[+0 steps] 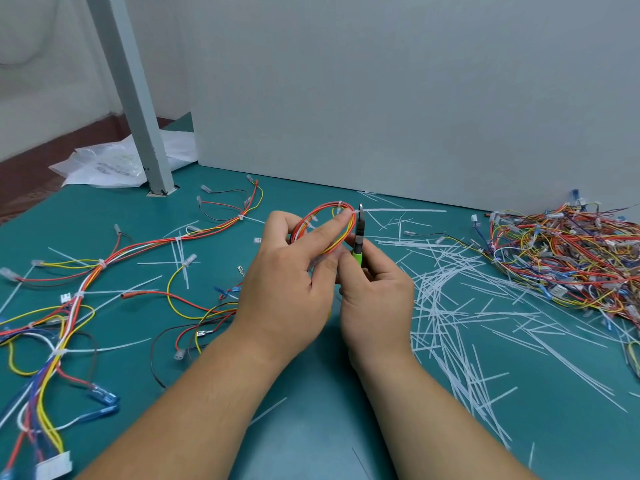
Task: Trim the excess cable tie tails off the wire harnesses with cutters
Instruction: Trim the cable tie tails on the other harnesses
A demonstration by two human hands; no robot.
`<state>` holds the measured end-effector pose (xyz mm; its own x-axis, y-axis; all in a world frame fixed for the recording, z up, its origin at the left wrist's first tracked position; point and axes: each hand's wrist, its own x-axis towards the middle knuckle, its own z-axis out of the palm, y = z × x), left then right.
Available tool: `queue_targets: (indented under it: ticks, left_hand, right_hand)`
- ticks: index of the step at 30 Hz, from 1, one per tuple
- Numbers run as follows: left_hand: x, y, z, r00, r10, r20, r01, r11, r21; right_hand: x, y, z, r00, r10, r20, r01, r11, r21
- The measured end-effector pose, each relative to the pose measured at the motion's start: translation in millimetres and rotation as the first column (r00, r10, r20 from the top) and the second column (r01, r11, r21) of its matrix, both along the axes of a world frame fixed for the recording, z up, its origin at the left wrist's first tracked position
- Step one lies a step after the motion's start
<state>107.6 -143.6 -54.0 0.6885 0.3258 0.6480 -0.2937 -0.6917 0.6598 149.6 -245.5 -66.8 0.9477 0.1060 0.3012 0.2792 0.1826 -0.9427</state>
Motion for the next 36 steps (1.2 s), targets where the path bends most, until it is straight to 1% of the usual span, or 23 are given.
queue_targets:
  ticks: [6, 14, 30, 32, 36]
  left_hand:
    - [0.6, 2.3, 0.2, 1.000, 0.008, -0.016, -0.008, 1.000, 0.004]
    - [-0.6, 2.2, 0.8, 0.999, 0.025, -0.035, -0.024, 1.000, 0.015]
    - [-1.9, 0.9, 2.7, 0.998, 0.026, -0.063, -0.025, 1.000, 0.011]
    - [-1.7, 0.7, 2.9, 0.998, 0.029, -0.062, -0.028, 0.999, 0.017]
    - [-1.4, 2.2, 3.2, 0.998, 0.041, -0.048, -0.040, 0.999, 0.019]
  right_hand:
    - [2.3, -1.0, -1.4, 1.000, -0.019, 0.025, 0.021, 0.998, -0.055]
    - [3.3, -2.2, -2.6, 0.999, -0.035, 0.029, 0.037, 0.997, -0.072]
    - [8.9, -2.4, -4.9, 0.999, -0.024, -0.029, 0.022, 0.999, -0.049]
    - [9.6, 0.5, -2.2, 0.994, -0.060, -0.090, 0.059, 0.998, -0.015]
    - [4.7, 4.6, 0.8, 0.951, -0.038, -0.308, 0.091, 0.983, 0.160]
